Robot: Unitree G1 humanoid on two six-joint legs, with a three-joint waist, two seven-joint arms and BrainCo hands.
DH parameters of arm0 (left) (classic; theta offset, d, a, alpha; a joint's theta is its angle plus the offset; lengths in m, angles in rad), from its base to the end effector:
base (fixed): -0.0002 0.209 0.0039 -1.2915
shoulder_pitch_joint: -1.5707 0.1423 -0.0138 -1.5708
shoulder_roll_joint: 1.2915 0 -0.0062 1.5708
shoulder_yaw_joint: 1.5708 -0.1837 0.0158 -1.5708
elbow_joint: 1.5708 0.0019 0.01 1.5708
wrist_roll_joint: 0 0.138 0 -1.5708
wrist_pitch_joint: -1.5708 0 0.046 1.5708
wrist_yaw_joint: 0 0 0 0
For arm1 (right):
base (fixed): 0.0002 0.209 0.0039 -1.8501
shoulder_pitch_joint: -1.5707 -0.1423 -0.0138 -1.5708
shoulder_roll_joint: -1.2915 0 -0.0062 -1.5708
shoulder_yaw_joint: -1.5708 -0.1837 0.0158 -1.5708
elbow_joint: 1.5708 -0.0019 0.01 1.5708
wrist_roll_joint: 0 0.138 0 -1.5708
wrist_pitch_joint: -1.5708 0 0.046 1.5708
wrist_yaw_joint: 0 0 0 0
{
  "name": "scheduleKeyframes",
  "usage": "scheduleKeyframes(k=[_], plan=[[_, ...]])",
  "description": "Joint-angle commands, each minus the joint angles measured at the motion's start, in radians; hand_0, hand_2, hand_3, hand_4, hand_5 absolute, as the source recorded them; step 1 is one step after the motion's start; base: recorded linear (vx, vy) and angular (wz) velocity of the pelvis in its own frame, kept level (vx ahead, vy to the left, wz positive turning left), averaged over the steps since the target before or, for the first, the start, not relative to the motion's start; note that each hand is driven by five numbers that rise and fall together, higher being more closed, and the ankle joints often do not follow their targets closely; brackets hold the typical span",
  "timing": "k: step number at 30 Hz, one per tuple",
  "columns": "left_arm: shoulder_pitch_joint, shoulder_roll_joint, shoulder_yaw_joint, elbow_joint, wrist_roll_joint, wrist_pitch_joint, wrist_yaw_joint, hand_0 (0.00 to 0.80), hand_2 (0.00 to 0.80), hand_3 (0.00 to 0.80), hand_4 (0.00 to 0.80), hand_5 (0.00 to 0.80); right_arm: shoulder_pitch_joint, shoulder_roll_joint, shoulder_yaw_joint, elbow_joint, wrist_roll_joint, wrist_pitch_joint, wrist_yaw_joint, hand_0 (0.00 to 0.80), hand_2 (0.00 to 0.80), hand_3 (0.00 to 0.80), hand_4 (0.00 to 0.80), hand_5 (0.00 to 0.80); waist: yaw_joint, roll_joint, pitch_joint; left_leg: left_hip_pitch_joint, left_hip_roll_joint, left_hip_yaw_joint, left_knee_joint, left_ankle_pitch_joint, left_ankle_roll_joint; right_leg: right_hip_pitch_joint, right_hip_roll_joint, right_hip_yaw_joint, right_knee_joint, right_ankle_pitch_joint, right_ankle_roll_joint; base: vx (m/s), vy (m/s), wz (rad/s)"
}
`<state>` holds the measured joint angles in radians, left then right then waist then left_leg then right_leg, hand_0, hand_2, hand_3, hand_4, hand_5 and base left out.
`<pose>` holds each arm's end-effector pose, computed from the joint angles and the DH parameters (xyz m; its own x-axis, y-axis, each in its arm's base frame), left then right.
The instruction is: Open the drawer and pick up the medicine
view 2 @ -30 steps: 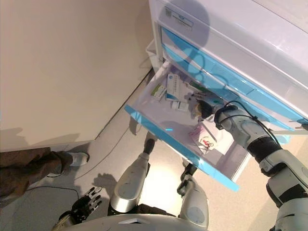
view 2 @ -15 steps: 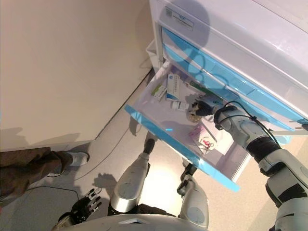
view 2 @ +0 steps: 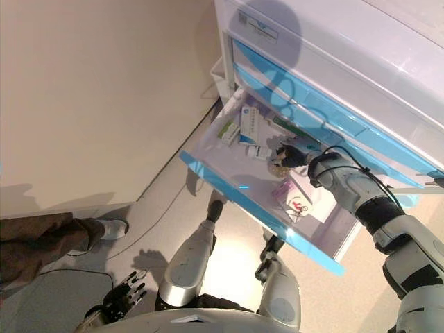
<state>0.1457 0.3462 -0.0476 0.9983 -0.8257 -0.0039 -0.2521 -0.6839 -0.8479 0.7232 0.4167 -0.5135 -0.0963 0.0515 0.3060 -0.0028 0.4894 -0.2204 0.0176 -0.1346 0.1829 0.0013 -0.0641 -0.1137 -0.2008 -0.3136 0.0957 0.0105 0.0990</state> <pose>0.0582 0.2634 -0.0986 0.5597 0.0799 -0.8248 -0.5057 0.8214 -0.2636 0.2971 -0.2208 0.1217 0.9139 0.3447 -0.2144 -0.1932 -0.0953 -0.9765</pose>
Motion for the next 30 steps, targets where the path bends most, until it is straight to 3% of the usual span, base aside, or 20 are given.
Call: scheduleKeyframes(k=[1,15,22,30], plan=[[0.044,0.032,-0.032,0.034,0.003,-0.016,-0.008,0.000,0.000,0.000,0.000,0.000,-0.070,-0.033,0.031,-0.096,-0.001,-0.037,-0.045,0.800,0.800,0.800,0.800,0.800,-0.005,-0.025,-0.043,-0.010,-0.013,0.038,-0.011,0.018,0.054,-0.033,-0.036,0.025,0.103,0.015,0.025,0.000,0.000,0.00],[0.041,0.023,-0.006,0.051,0.010,-0.019,-0.007,0.000,0.000,0.000,0.000,0.000,-0.048,-0.117,-0.055,-0.404,0.027,-0.057,0.048,0.800,0.800,0.800,0.800,0.800,-0.042,-0.049,-0.079,0.029,0.006,0.065,-0.046,0.020,0.051,-0.016,-0.026,0.046,0.088,0.019,0.031,0.000,0.003,-0.03],[0.044,0.009,0.011,0.058,0.025,-0.030,0.001,0.000,0.000,0.000,0.000,0.000,-0.009,-0.161,-0.137,-0.584,0.074,-0.105,0.100,0.800,0.800,0.800,0.800,0.800,-0.066,-0.063,-0.112,0.054,0.014,0.080,-0.062,0.018,0.049,-0.002,-0.020,0.061,0.079,0.018,0.033,0.014,0.004,-0.09],[0.055,-0.008,0.033,0.051,0.036,-0.026,0.027,0.000,0.000,0.000,0.000,0.000,0.075,-0.205,-0.289,-0.808,0.242,-0.178,0.211,0.800,0.800,0.800,0.800,0.800,-0.103,-0.080,-0.169,0.100,0.028,0.102,-0.092,0.015,0.045,0.023,-0.012,0.087,0.064,0.016,0.037,0.040,0.000,-0.09]])
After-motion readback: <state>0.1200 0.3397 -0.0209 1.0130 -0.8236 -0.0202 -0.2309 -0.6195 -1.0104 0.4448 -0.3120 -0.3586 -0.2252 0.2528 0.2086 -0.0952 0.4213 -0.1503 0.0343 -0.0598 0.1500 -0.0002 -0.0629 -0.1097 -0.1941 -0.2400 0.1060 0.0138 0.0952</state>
